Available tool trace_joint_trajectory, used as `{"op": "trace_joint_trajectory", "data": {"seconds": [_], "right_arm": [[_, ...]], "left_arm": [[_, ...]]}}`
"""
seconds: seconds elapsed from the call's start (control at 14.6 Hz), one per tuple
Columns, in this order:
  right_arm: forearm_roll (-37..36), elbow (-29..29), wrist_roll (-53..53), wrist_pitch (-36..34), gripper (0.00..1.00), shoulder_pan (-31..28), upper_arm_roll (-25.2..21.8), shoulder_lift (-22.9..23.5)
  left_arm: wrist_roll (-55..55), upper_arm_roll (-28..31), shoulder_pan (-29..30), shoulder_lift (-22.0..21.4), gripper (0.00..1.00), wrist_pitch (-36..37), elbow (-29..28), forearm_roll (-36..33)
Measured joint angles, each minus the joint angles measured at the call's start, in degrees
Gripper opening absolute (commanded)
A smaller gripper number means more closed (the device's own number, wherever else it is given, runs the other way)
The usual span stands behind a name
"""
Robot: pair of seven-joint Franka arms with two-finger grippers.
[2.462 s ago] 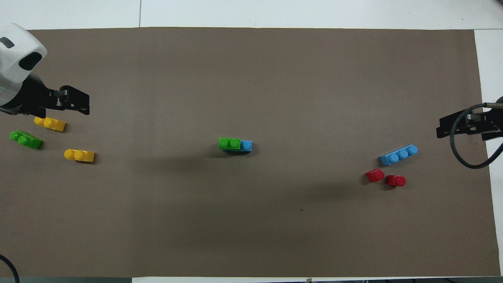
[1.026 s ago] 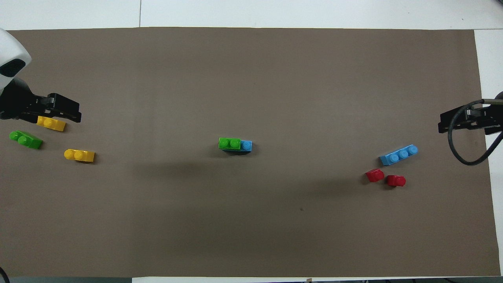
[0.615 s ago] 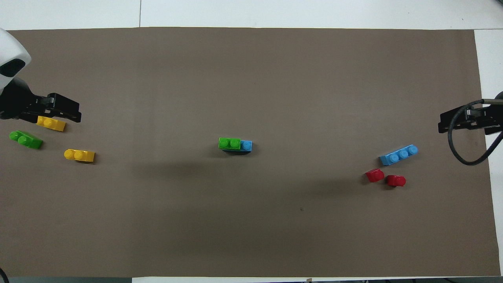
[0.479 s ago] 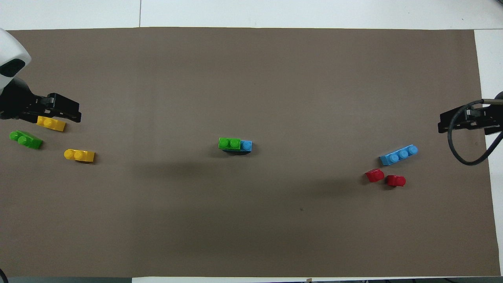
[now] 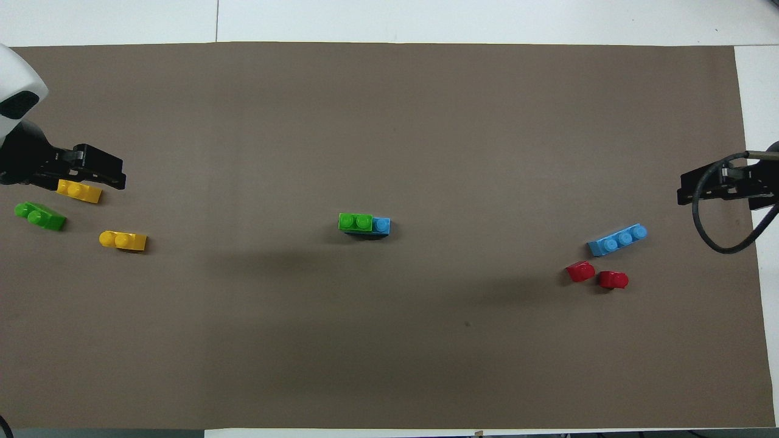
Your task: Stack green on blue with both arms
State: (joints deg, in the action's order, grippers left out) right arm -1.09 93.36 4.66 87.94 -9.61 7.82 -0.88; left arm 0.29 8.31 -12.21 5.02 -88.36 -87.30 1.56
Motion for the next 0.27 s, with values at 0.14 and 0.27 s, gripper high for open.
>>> {"op": "trace_joint_trajectory", "data": {"seconds": [0.14, 0.27], "right_arm": [[0.0, 0.0, 0.0, -0.1, 1.0, 0.0, 0.0, 0.0], [0.0, 0.0, 0.0, -0.2, 1.0, 0.0, 0.0, 0.0]], "left_arm": [[0.0, 0.0, 0.0, 0.0, 1.0, 0.0, 0.0, 0.0], [0.0, 0.0, 0.0, 0.0, 1.0, 0.0, 0.0, 0.0]]}}
